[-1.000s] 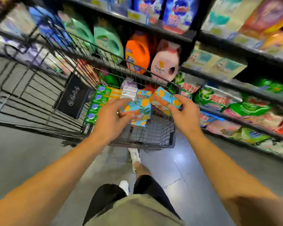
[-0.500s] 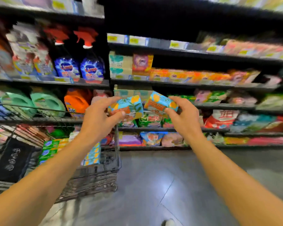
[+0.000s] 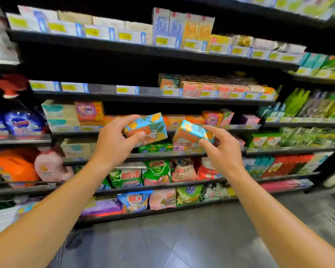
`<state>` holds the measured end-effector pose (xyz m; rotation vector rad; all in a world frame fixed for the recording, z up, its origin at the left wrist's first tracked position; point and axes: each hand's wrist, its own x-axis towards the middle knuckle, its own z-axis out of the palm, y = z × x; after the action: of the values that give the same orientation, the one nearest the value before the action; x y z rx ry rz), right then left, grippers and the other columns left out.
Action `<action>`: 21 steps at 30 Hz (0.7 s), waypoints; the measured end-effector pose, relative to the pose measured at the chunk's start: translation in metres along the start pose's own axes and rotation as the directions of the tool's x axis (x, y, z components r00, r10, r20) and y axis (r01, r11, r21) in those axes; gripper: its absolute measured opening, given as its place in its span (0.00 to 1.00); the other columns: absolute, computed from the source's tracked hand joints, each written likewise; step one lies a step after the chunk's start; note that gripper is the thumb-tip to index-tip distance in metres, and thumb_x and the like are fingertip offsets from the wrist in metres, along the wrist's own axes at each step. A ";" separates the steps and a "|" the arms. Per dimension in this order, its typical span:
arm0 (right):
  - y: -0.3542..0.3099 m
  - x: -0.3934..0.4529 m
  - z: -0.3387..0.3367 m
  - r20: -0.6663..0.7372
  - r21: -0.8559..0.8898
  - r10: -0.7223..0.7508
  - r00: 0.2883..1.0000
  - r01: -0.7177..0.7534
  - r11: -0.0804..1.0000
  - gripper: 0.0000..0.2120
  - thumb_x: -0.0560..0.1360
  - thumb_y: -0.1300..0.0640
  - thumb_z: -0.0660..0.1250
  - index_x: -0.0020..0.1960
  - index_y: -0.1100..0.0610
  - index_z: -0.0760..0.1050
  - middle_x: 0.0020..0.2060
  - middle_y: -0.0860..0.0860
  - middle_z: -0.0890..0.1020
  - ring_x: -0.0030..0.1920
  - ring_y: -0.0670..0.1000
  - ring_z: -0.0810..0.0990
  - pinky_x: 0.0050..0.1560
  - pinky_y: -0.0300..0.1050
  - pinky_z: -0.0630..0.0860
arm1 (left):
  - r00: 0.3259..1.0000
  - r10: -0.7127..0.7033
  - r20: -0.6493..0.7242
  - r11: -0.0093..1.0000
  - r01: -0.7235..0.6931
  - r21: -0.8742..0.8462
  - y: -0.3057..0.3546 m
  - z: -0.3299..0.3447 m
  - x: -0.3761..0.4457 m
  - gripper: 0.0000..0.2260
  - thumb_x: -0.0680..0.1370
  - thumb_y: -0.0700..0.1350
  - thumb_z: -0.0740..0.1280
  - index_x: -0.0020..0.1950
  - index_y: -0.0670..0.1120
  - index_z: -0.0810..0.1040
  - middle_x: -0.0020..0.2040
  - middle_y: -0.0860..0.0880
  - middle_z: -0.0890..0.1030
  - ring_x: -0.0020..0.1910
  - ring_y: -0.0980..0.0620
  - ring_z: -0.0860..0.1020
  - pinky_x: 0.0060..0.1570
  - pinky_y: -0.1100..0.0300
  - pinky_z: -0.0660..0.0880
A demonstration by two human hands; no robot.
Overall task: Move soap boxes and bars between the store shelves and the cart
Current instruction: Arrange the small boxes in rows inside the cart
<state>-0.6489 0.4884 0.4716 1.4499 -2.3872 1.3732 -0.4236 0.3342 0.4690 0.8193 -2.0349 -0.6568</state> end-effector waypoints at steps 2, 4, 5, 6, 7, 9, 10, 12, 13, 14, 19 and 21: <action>0.017 0.015 -0.016 -0.018 0.007 -0.001 1.000 0.001 1.000 0.20 0.77 0.55 0.70 0.69 0.50 0.75 0.57 0.42 0.75 0.57 0.41 0.71 0.56 0.41 0.73 | 1.000 0.027 0.001 1.000 -0.027 0.011 0.014 0.021 0.020 0.18 0.77 0.46 0.71 0.67 0.51 0.77 0.56 0.52 0.77 0.52 0.56 0.74 0.45 0.72 0.67; 0.032 0.031 -0.028 -0.039 0.009 0.001 0.999 0.000 1.000 0.20 0.78 0.55 0.70 0.69 0.50 0.75 0.56 0.41 0.74 0.57 0.41 0.71 0.53 0.38 0.72 | 0.999 0.049 0.005 0.998 -0.049 0.027 0.027 0.040 0.040 0.19 0.77 0.47 0.71 0.67 0.51 0.76 0.55 0.51 0.77 0.51 0.56 0.74 0.44 0.73 0.66; 0.039 0.039 -0.032 -0.045 0.010 0.002 0.999 -0.002 1.000 0.20 0.78 0.55 0.70 0.69 0.50 0.75 0.56 0.41 0.74 0.56 0.41 0.71 0.51 0.36 0.72 | 0.998 0.063 0.004 0.997 -0.063 0.040 0.031 0.049 0.051 0.19 0.77 0.47 0.70 0.68 0.50 0.76 0.55 0.52 0.76 0.51 0.56 0.73 0.44 0.73 0.65; 0.045 0.048 -0.035 -0.050 0.012 0.005 0.999 -0.004 1.000 0.19 0.78 0.55 0.69 0.69 0.50 0.75 0.56 0.41 0.74 0.56 0.41 0.71 0.50 0.35 0.72 | 0.997 0.078 0.001 0.996 -0.078 0.052 0.034 0.059 0.062 0.19 0.77 0.47 0.70 0.68 0.50 0.76 0.54 0.52 0.76 0.51 0.56 0.73 0.44 0.74 0.65; 0.051 0.056 -0.037 -0.056 0.017 0.006 0.998 -0.006 1.000 0.19 0.78 0.55 0.69 0.68 0.50 0.75 0.56 0.42 0.75 0.56 0.41 0.72 0.50 0.37 0.74 | 0.996 0.093 -0.002 0.994 -0.093 0.062 0.038 0.068 0.073 0.19 0.77 0.47 0.71 0.68 0.49 0.76 0.54 0.52 0.76 0.51 0.56 0.73 0.44 0.74 0.64; 0.063 0.075 -0.037 -0.070 0.037 0.013 0.997 -0.010 0.999 0.19 0.78 0.55 0.70 0.68 0.51 0.75 0.58 0.45 0.78 0.56 0.42 0.73 0.53 0.44 0.77 | 0.993 0.114 -0.017 0.991 -0.113 0.077 0.040 0.084 0.095 0.19 0.77 0.47 0.71 0.68 0.48 0.76 0.55 0.51 0.77 0.52 0.57 0.72 0.46 0.71 0.65; 0.073 0.088 -0.038 -0.080 0.035 0.011 0.997 -0.009 0.999 0.19 0.78 0.55 0.70 0.68 0.51 0.76 0.59 0.46 0.78 0.57 0.43 0.74 0.55 0.46 0.78 | 0.992 0.120 -0.034 0.990 -0.117 0.078 0.040 0.096 0.111 0.19 0.77 0.47 0.71 0.68 0.48 0.76 0.56 0.50 0.77 0.52 0.57 0.72 0.48 0.68 0.66; 0.079 0.104 -0.034 -0.085 0.041 0.011 0.996 -0.007 0.999 0.19 0.78 0.55 0.69 0.68 0.51 0.76 0.60 0.47 0.78 0.57 0.43 0.75 0.54 0.48 0.79 | 0.990 0.129 -0.063 0.989 -0.124 0.079 0.037 0.106 0.129 0.20 0.76 0.46 0.71 0.68 0.47 0.77 0.57 0.50 0.77 0.53 0.58 0.72 0.49 0.71 0.66; 0.084 0.115 -0.031 -0.080 0.043 0.013 0.997 -0.010 0.999 0.19 0.78 0.55 0.69 0.68 0.51 0.75 0.59 0.46 0.78 0.57 0.43 0.75 0.54 0.49 0.80 | 0.989 0.131 -0.070 0.990 -0.126 0.068 0.033 0.112 0.143 0.20 0.76 0.46 0.71 0.68 0.48 0.77 0.56 0.51 0.77 0.52 0.58 0.72 0.48 0.73 0.65; 0.087 0.126 -0.026 -0.075 0.045 0.009 0.997 -0.005 0.999 0.18 0.78 0.54 0.69 0.68 0.50 0.75 0.58 0.45 0.77 0.57 0.44 0.75 0.53 0.49 0.80 | 0.989 0.130 -0.076 0.990 -0.126 0.064 0.029 0.117 0.156 0.19 0.76 0.46 0.71 0.67 0.48 0.77 0.56 0.52 0.76 0.52 0.58 0.73 0.48 0.73 0.65; 0.096 0.188 -0.003 -0.061 0.025 -0.026 0.998 0.028 0.999 0.19 0.78 0.55 0.69 0.69 0.51 0.75 0.57 0.43 0.75 0.56 0.41 0.73 0.53 0.37 0.75 | 0.987 0.133 -0.093 0.987 -0.123 0.105 0.002 0.136 0.229 0.18 0.75 0.45 0.73 0.65 0.48 0.79 0.55 0.48 0.79 0.50 0.57 0.72 0.51 0.65 0.66; 0.096 0.214 0.009 -0.056 0.042 -0.031 0.998 0.033 0.999 0.20 0.78 0.55 0.69 0.69 0.52 0.74 0.57 0.42 0.74 0.57 0.41 0.73 0.54 0.38 0.75 | 0.987 0.132 -0.097 0.984 -0.119 0.130 -0.010 0.143 0.256 0.18 0.75 0.45 0.73 0.65 0.48 0.79 0.55 0.47 0.79 0.50 0.57 0.72 0.51 0.66 0.65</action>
<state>-0.8364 0.3494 0.4948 1.4338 -2.3047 1.4464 -0.6547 0.1598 0.5150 0.7730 -2.0271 -0.4119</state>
